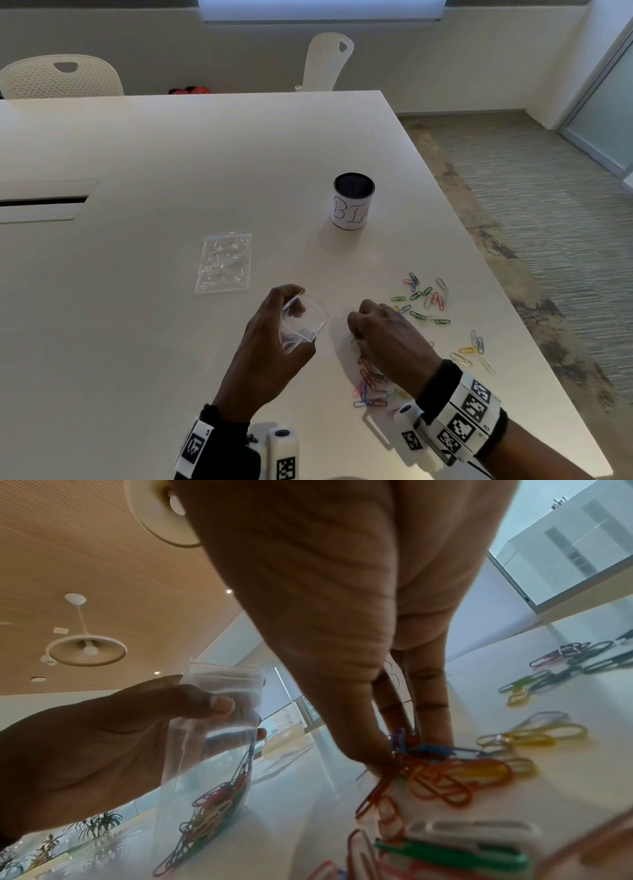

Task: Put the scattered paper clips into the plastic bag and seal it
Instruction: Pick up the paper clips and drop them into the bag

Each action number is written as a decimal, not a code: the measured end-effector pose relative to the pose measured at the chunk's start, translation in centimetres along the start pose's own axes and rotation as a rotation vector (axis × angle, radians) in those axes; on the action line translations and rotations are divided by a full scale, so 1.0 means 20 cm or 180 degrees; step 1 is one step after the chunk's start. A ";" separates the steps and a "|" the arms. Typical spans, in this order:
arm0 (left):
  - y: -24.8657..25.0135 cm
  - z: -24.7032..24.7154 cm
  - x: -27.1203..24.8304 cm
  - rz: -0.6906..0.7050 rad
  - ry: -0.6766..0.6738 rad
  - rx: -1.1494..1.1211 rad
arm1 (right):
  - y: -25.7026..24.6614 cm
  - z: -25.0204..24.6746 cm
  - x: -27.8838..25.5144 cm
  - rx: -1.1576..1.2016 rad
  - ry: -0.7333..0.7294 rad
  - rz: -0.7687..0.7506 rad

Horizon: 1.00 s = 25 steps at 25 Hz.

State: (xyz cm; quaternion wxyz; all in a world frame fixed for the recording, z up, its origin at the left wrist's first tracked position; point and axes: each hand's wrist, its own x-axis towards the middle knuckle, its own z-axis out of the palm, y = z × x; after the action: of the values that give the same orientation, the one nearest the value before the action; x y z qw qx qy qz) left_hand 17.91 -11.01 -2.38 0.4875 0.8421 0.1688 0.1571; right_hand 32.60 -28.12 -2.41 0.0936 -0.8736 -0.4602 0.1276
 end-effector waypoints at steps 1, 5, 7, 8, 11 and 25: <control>0.00 0.00 0.00 0.0004 0.0010 -0.0005 | 0.00 0.00 0.01 -0.0060 0.0016 -0.0030; 0.00 0.00 -0.01 0.0023 0.0047 -0.0071 | -0.02 -0.03 0.02 -0.0171 0.0047 -0.0143; 0.00 0.00 -0.02 0.0004 0.0055 -0.0114 | 0.01 -0.06 0.03 -0.0053 0.0020 -0.0097; 0.00 0.00 -0.02 -0.0011 0.0056 -0.0123 | 0.03 -0.07 0.04 0.0053 0.0020 -0.0026; 0.00 0.00 -0.02 -0.0033 0.0054 -0.0119 | 0.14 -0.11 0.07 0.0767 0.0066 0.0314; 0.01 0.01 0.00 0.0034 -0.0049 0.0039 | -0.18 -0.39 0.02 0.3681 0.0166 0.0160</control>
State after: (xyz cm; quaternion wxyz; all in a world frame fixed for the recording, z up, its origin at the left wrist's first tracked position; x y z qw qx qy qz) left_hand 18.03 -11.23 -2.22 0.4828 0.8471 0.1616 0.1522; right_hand 32.49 -26.16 5.92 0.5639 -0.6940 -0.2924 0.3389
